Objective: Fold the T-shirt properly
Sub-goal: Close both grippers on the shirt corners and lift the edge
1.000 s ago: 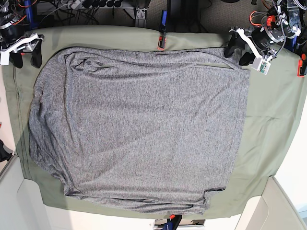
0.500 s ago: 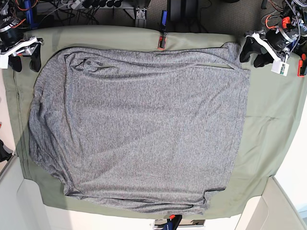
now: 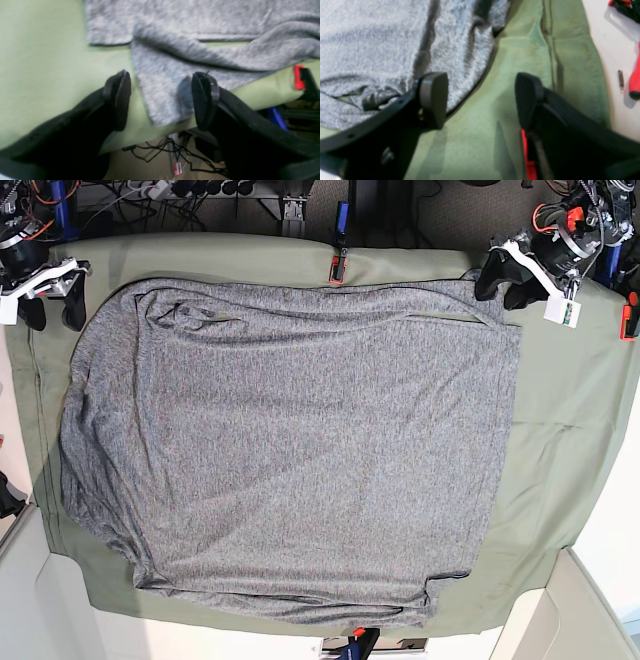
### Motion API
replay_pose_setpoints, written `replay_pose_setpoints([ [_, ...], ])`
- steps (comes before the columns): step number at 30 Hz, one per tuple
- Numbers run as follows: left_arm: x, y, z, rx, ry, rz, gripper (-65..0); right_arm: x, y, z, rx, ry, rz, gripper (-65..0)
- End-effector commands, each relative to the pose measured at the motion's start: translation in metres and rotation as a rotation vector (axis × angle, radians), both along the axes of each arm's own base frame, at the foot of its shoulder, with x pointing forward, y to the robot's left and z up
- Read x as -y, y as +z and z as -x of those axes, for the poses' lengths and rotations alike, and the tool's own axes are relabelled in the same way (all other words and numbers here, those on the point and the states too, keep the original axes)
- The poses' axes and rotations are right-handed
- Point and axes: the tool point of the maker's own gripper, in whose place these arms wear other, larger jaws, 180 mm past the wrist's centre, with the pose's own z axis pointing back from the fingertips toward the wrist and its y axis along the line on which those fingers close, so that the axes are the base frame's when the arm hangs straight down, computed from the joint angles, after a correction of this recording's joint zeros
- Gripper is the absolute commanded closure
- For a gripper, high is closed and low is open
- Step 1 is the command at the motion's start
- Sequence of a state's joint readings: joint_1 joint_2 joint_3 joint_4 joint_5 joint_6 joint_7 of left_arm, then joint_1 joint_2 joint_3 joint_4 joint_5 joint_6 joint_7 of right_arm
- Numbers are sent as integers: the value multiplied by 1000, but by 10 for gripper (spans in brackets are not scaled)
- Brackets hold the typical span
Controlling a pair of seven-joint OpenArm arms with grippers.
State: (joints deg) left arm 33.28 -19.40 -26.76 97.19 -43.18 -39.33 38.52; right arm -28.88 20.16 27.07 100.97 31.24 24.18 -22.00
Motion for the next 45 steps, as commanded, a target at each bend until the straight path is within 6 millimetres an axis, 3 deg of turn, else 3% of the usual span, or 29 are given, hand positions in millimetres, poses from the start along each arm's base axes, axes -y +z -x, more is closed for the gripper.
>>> replay_pose_setpoints([
  [1,4,1,1,-1,-30,1,-408,3,11,-5,37,2,9,-416],
  [6,19,-5,4,-24,-69,22,-408,3,11,-5,37,2,10,-416],
  [13,20,-5,5,-31,-74,21,-402,3,12,-7,44,0,9,-416],
  [18,19,-8,7,-44,-80,8,-308,7,14,-24,63,-21,47,-416],
  [21,17,-11,9,-56,-89,-19,-278,2,5,-33,52,-14,26,-416],
  [27,16,-11,10,-59,-90,-21,-278,-11,-28,-39,-78,18,-14,-416],
  [40,16,-12,11,-70,-94,-25,-276,-16,-33,-36,-113,43,-30,-413],
  [44,16,-12,11,-70,-94,-25,-173,-16,-34,-34,-124,44,-30,-408],
  [45,16,-12,11,-70,-94,-25,-140,-16,-35,-33,-132,44,-30,-370],
])
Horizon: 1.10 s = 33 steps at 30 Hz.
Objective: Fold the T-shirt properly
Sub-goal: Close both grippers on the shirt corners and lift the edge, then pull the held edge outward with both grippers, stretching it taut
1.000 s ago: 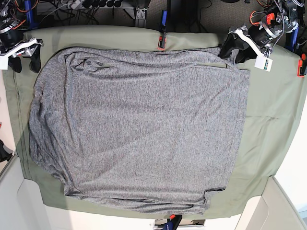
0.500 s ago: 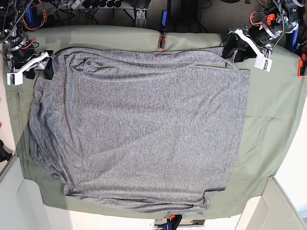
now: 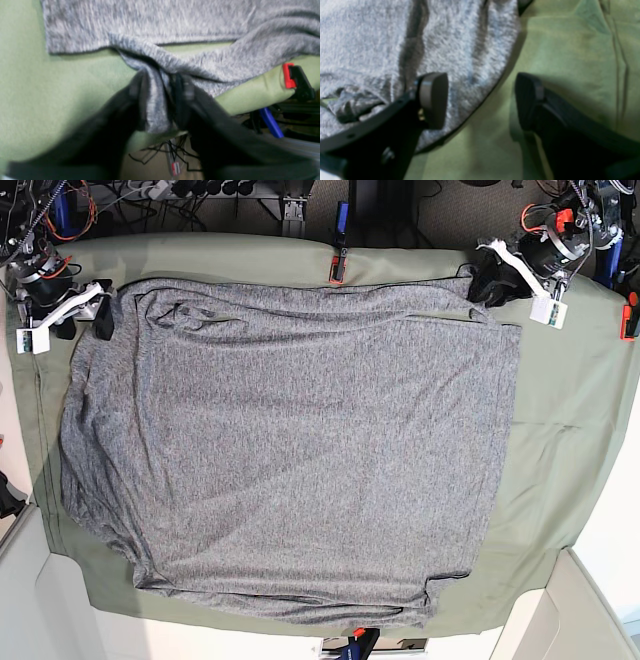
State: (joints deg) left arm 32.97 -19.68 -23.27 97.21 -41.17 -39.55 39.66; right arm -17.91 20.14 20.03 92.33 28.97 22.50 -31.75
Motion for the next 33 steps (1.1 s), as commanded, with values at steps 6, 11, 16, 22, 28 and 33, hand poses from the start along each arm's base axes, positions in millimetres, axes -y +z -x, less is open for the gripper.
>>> replay_pose_setpoints([
  [6,-2,-2,7,-31,-26,-20,0,3,6,-3,2,12,8,-150],
  [11,-17,5,3,-9,12,-45,0,3,8,-4,7,18,18,0],
  [16,-41,35,-6,53,90,-31,0,5,25,-10,40,25,42,0],
  [22,-48,73,-18,145,118,2,0,24,56,-18,124,-29,50,0],
  [28,-62,104,-46,269,83,-57,0,25,65,-30,161,-22,47,0],
  [33,-54,101,-78,288,-9,-105,0,33,66,-49,185,-52,27,0],
])
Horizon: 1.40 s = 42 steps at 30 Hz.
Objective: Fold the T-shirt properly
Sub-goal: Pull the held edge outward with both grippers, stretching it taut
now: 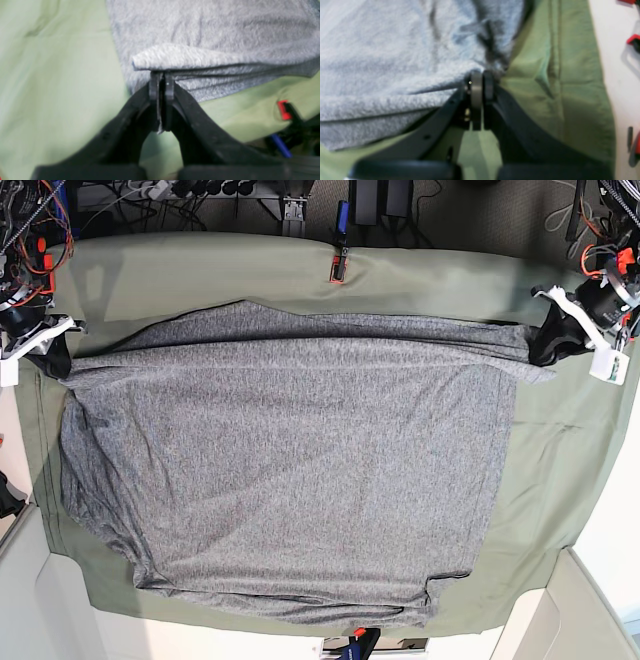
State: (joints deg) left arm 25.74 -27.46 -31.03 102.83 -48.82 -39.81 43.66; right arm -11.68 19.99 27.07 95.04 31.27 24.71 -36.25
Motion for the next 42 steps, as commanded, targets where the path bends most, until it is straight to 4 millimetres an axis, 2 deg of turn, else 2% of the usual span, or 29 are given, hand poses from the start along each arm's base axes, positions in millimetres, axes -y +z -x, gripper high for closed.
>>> replay_pose_setpoints([
  [1,-1,8,-13,38,-22,-18,0,9,14,-11,51,-15,13,0],
  [6,7,-22,-39,-10,-49,2,0,15,4,-15,31,-38,-7,0],
  [8,6,-28,-50,-19,-41,21,0,15,2,-14,24,-41,-10,0],
  [11,1,-34,-59,-31,-21,33,-38,16,1,-13,21,-42,-12,0],
  [16,-2,-42,-54,-69,-16,30,-115,15,-2,-11,8,-41,-14,0],
  [20,-3,-44,-52,-82,-19,25,-149,15,-3,-10,0,-40,-13,0],
  [21,-3,-44,-51,-89,-20,25,-172,15,-4,-10,-2,-40,-13,0],
  [24,-3,-48,-45,-139,-23,38,-304,15,-4,-9,-4,-39,-13,0],
  [25,-4,-47,-43,-151,-19,54,-324,15,-4,-9,-4,-39,-13,0],
  [30,-17,-39,-32,-174,31,131,-327,15,-5,-8,-6,-39,-13,0],
  [33,-27,-40,-21,-176,69,135,-327,15,-4,-9,-5,-39,-13,0],
  [36,-27,-46,-12,-194,77,140,-332,14,-4,-9,-3,-40,-17,0],
  [42,-28,-55,-7,-221,99,191,-332,12,-4,-9,-1,-32,-29,0],
])
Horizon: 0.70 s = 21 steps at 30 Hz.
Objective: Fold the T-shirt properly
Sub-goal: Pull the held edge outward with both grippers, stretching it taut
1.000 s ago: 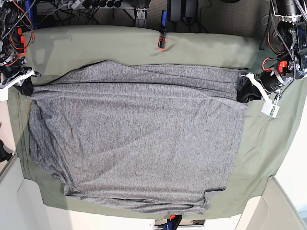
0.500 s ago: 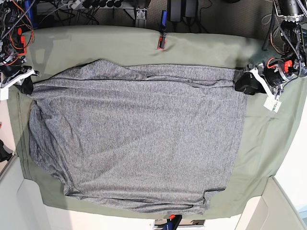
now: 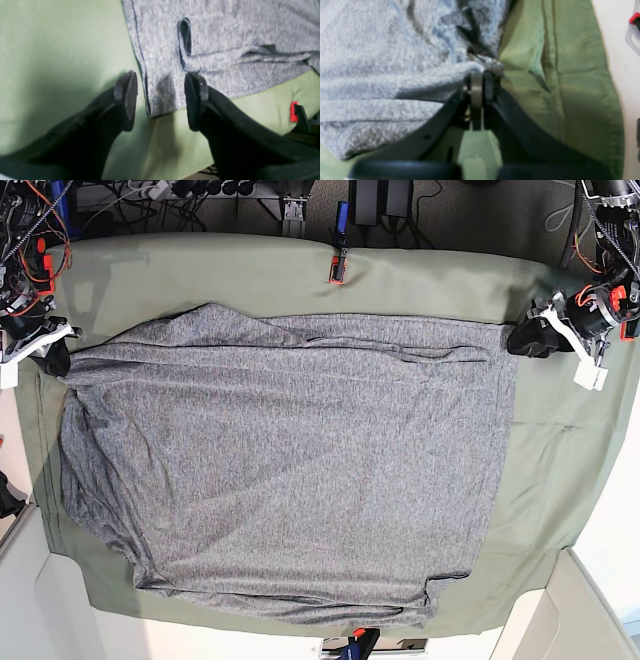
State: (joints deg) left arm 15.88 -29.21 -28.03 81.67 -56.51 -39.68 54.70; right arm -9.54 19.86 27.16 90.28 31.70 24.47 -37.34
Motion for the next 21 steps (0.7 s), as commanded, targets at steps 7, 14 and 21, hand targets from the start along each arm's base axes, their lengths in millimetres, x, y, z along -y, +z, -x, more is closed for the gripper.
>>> replay_pose_setpoints([
  [7,0,-7,3,-25,-5,26,-332,5,13,-7,42,5,11,0],
  [14,20,-16,5,-53,-61,40,-332,4,9,-4,14,10,10,0],
  [21,30,-22,8,-73,-93,48,-294,4,9,-4,13,10,12,0],
])
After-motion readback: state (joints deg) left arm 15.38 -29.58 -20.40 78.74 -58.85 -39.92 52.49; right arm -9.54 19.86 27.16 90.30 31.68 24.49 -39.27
